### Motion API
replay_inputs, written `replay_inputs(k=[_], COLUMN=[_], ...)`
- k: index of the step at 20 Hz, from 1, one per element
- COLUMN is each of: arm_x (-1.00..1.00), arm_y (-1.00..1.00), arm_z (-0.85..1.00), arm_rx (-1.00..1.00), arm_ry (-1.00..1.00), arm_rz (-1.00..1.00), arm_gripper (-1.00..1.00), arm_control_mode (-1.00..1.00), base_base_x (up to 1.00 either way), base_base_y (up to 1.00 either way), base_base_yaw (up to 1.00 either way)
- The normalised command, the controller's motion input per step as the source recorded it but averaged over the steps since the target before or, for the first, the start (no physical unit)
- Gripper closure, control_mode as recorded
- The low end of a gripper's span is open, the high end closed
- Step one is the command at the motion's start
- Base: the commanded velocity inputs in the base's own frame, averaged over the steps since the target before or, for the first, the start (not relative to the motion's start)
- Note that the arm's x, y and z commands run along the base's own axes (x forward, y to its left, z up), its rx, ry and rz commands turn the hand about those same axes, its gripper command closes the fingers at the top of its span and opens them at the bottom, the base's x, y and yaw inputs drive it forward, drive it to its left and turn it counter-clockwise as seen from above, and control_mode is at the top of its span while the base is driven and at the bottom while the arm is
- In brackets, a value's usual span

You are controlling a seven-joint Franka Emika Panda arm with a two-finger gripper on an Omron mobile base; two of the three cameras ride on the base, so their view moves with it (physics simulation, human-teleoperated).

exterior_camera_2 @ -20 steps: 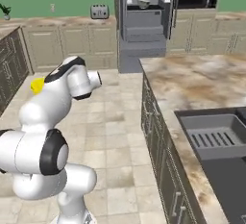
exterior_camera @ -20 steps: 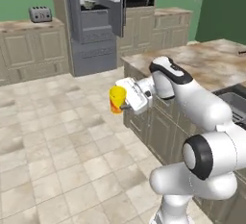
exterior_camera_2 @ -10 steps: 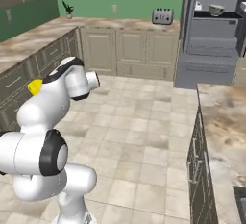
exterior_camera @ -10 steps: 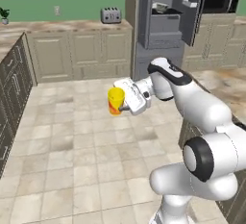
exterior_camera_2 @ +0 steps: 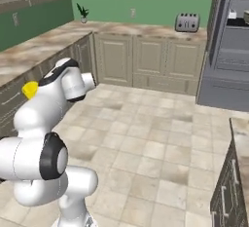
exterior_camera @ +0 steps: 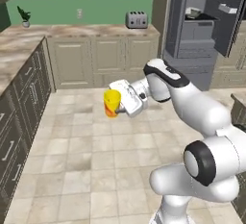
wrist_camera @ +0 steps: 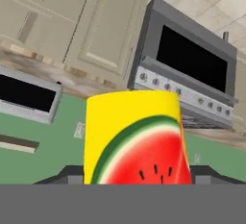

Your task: Move the cup from next to the sink to the open cabinet. Then, move the bowl with the avocado to the fridge to clear the area for faucet cleaning.

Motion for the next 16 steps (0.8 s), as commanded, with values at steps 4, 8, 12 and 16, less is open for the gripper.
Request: replay_inputs(k=[4,8,12,16], arm_x=[0.0,0.0,0.0,0.0], arm_y=[0.0,0.0,0.0,0.0], arm_z=[0.0,0.0,0.0,0.0], arm_rx=[0.0,0.0,0.0,0.0], arm_ry=[0.0,0.0,0.0,0.0], arm_rz=[0.0,0.0,0.0,0.0], arm_gripper=[1.0,1.0,1.0,1.0], arm_control_mode=[1.0,1.0,1.0,1.0], base_base_x=[1.0,1.0,1.0,1.0], base_base_y=[0.58,0.84,0.78,0.26], base_base_yaw=[0.0,0.0,0.0,0.0])
